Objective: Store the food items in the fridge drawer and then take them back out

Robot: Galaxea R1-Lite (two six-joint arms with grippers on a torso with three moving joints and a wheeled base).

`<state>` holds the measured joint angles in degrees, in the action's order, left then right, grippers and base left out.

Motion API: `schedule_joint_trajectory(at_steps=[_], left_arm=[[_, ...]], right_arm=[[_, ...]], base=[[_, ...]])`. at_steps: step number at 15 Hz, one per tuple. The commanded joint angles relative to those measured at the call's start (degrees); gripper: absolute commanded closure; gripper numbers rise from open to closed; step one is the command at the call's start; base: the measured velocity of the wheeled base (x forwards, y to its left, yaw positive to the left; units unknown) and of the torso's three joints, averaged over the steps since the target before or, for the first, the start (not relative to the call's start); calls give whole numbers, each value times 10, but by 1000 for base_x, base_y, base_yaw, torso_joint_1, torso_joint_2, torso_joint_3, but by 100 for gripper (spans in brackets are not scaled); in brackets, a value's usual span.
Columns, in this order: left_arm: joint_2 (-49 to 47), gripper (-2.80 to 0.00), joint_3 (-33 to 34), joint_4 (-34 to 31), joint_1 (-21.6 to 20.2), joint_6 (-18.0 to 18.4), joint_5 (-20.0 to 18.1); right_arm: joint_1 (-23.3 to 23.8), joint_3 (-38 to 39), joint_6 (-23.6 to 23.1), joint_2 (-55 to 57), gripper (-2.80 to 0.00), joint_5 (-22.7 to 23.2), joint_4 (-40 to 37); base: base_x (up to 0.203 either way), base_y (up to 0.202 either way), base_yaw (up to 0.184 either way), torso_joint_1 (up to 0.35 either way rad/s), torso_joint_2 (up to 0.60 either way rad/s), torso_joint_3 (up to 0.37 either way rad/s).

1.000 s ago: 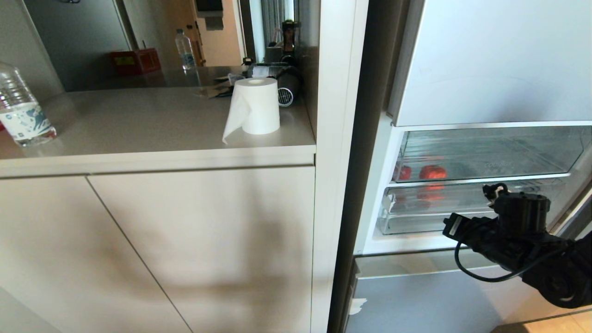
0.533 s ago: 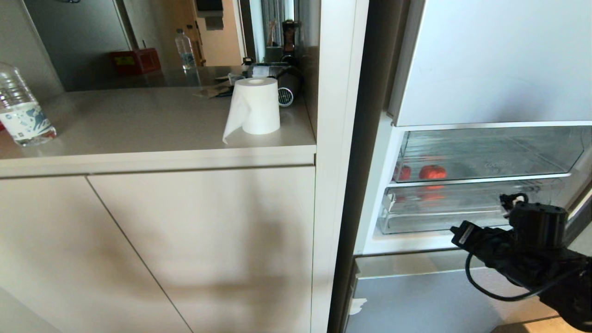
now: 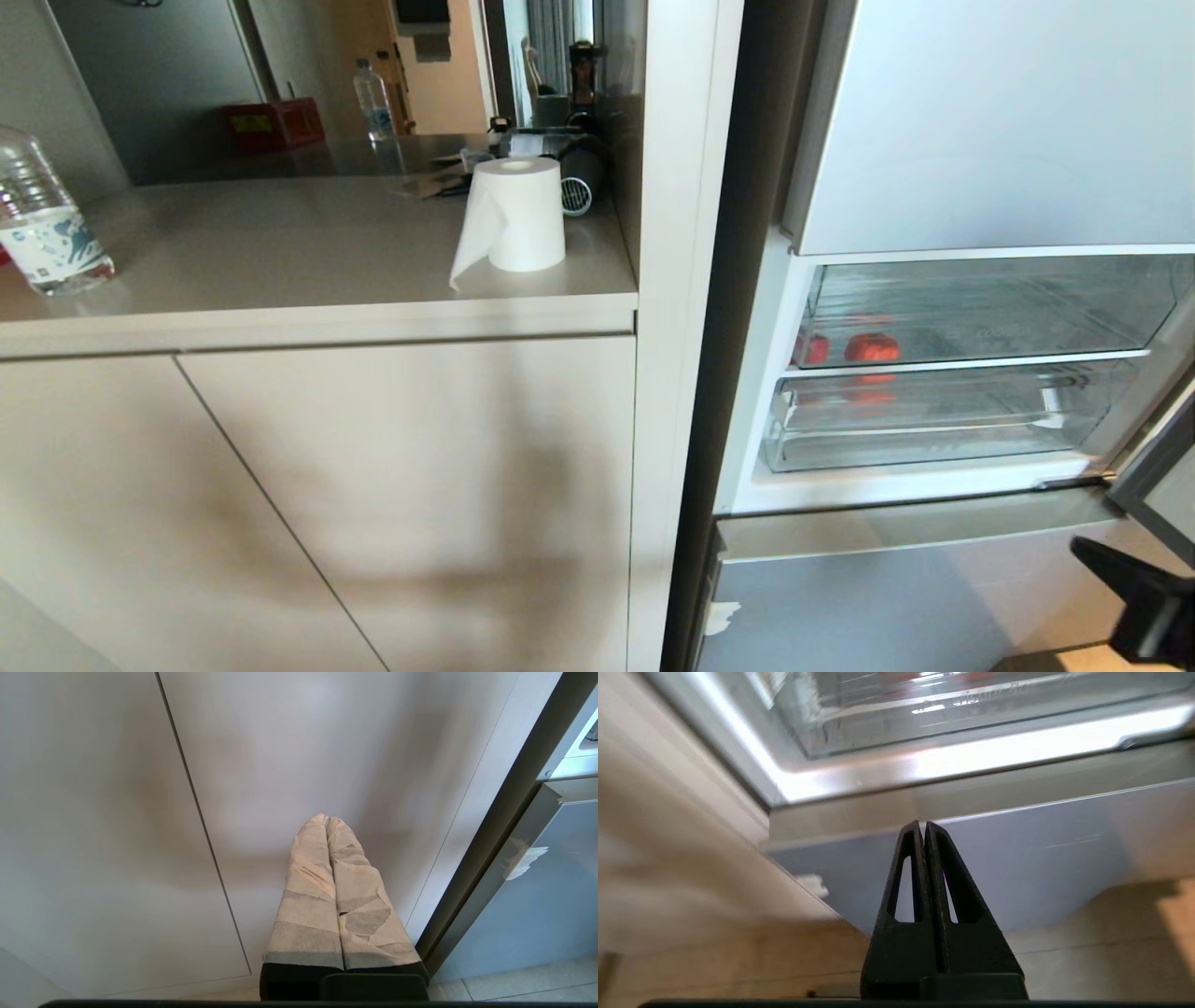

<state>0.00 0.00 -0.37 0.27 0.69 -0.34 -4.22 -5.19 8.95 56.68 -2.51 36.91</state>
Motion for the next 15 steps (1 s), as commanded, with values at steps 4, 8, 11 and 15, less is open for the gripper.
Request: schedule_joint_trajectory(at_steps=[4,8,11,15], left_arm=[[-1,0,0,-1,0,-1,0],[-1,0,0,0,0,-2,0],[-1,0,0,0,0,-2,0],[-1,0,0,0,0,-2,0]], right_arm=[[21,35,-116,-465,0,29,-277],[38,50,-147,-568,0,40,-365],[40,52,-143,-566,0,36,-372],[40,52,-140,-567,0,35,-371]], base=[[0,0,0,0,0,0],[0,0,0,0,0,0],[0,0,0,0,0,0],[0,1,-14,-1,1,2]])
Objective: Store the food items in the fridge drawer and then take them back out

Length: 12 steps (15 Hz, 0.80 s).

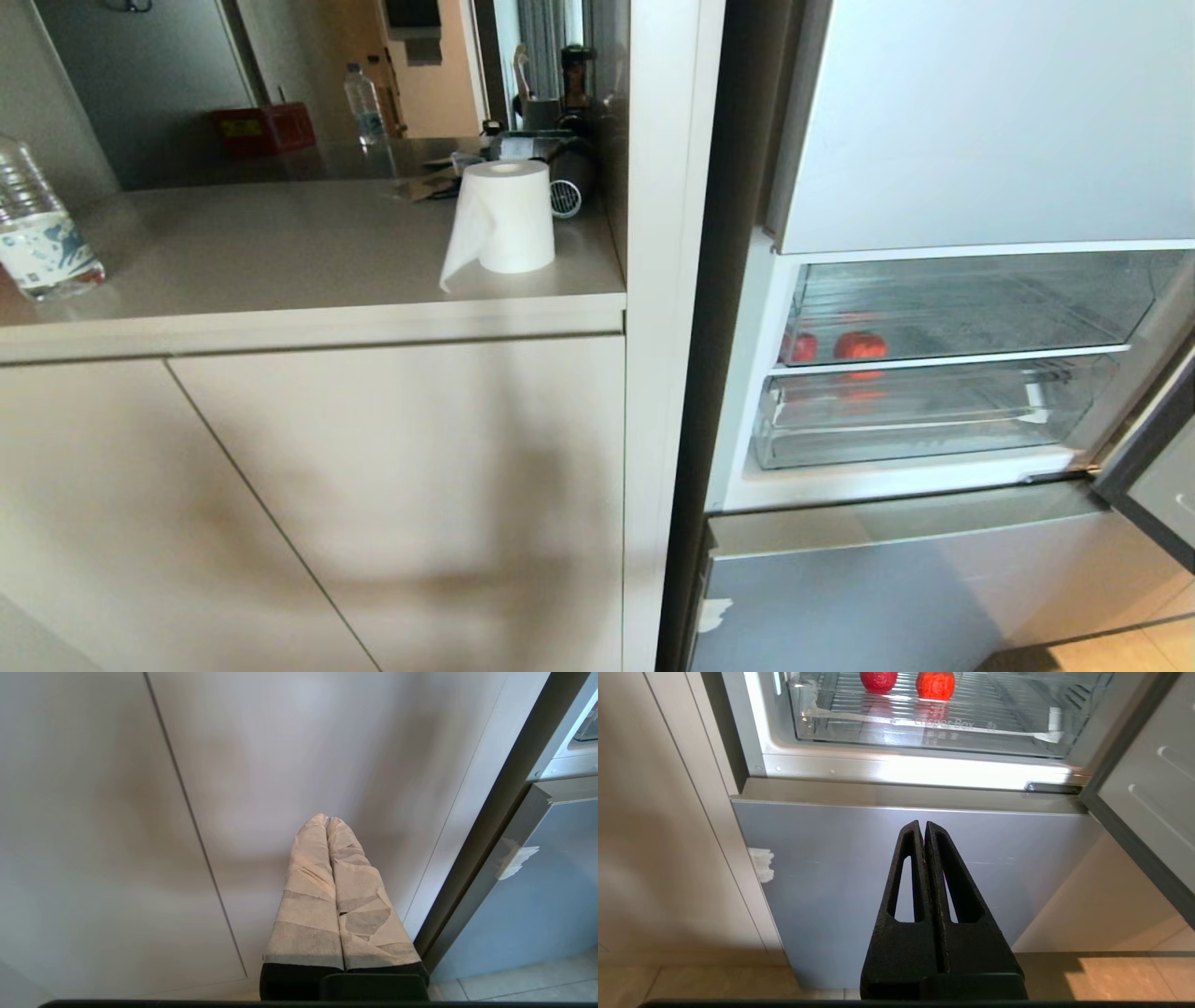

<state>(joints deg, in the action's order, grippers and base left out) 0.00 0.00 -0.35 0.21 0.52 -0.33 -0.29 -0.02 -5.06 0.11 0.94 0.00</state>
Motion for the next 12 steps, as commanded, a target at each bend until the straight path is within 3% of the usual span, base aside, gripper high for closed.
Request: schedule_joint_trajectory(at_steps=[1,12], left_arm=[[-1,0,0,0,1,0,0],[-1,0,0,0,1,0,0]], right_arm=[[0,0,0,-1,0,1,-2],[0,0,1,-1,0,0,-2]], base=[[-3,-3,-95,4,0,5],[-2,7,-173,2,3,3]])
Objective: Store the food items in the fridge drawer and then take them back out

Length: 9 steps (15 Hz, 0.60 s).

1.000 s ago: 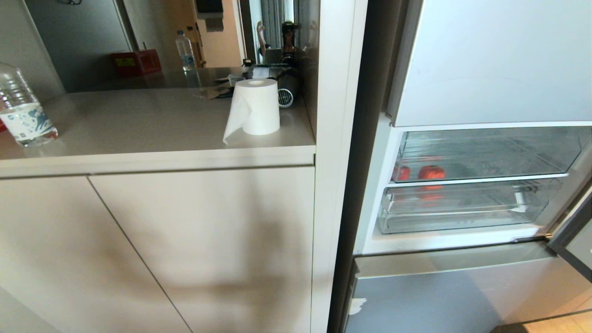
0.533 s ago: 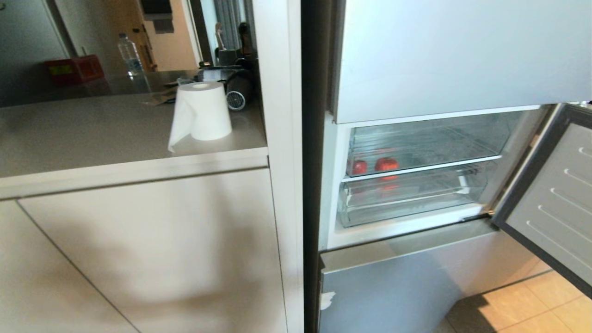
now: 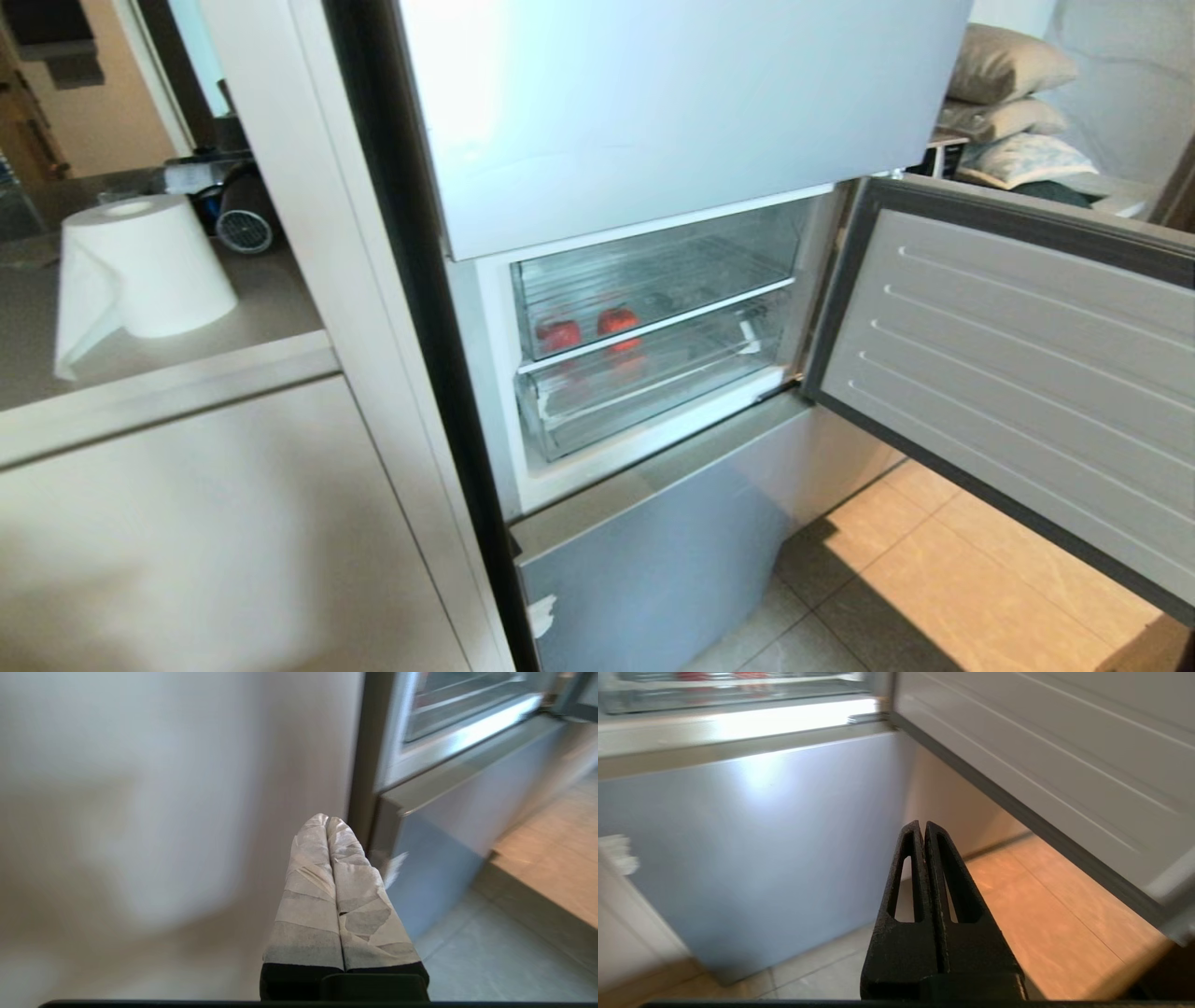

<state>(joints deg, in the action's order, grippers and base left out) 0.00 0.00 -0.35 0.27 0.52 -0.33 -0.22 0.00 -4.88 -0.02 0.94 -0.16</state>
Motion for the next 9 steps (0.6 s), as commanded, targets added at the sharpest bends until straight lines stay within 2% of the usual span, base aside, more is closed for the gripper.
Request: schedule_joint_trajectory(at_steps=[1,6,8,9], left_arm=[[-1,0,0,0,0,0,0],[-1,0,0,-1,0,0,0],[-1,0,0,0,0,0,0],[-1,0,0,-1,0,-1,0]], right_arm=[[0,0,0,0,0,0,0],[0,0,9,1,0,1,2],[1,-3,12,17,0,-1,5],[2,-14,44,37,0,-7,17]], base=[[-1,7,-176,2,2,8],[-1,4,-156,2,3,3],[2,3,-31,1,-1,5],[0,0,0,0,0,0]])
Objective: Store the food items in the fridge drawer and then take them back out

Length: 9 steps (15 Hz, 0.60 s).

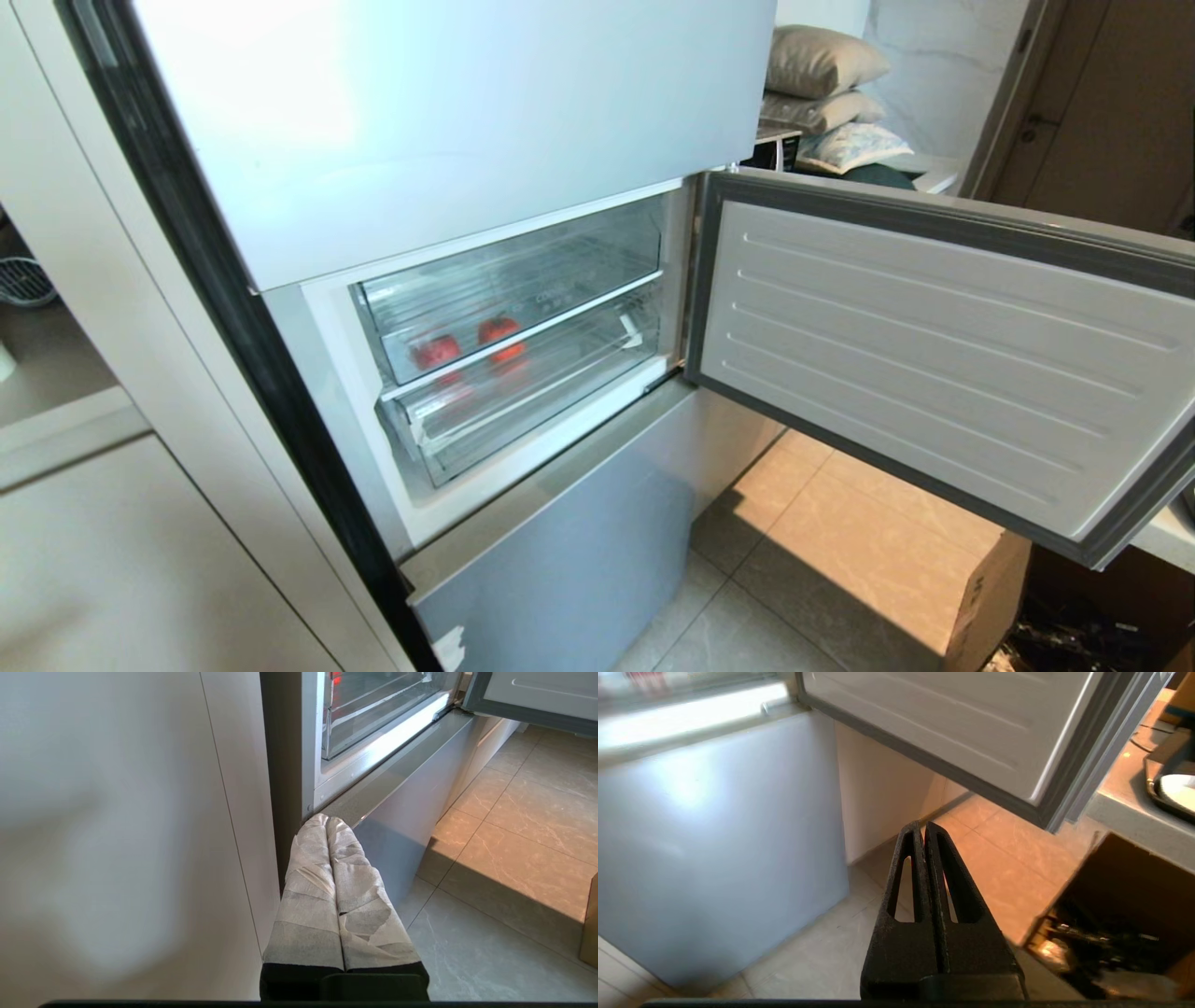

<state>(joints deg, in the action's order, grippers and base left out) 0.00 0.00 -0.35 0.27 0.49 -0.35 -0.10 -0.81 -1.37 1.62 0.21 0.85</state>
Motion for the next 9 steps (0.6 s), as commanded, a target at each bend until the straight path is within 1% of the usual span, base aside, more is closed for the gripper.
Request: schedule_joint_trajectory(at_steps=[1,2,3,4,5,6,7,8,9], left_arm=[[-1,0,0,0,0,0,0],[-1,0,0,0,0,0,0],[-1,0,0,0,0,0,0],[-1,0,0,0,0,0,0],[-1,0,0,0,0,0,0],[-1,0,0,0,0,0,0],[-1,0,0,0,0,0,0],[-1,0,0,0,0,0,0],[-1,0,0,0,0,0,0]], right_arm=[[2,-34,83,51,0,-11,28],[9,-65,149,94,0,-24,47],[31,-98,218,151,0,-37,69],[70,-125,275,210,0,-45,95],[125,-143,317,271,0,-48,126],[200,-156,350,327,0,-41,161],[276,-164,379,364,0,-20,195],[357,-171,405,398,0,17,227],[440,-178,428,437,0,68,256]], base=[[0,0,0,0,0,0],[0,0,0,0,0,0],[0,0,0,0,0,0],[0,0,0,0,0,0],[0,0,0,0,0,0],[0,0,0,0,0,0],[0,0,0,0,0,0],[0,0,0,0,0,0],[0,0,0,0,0,0]])
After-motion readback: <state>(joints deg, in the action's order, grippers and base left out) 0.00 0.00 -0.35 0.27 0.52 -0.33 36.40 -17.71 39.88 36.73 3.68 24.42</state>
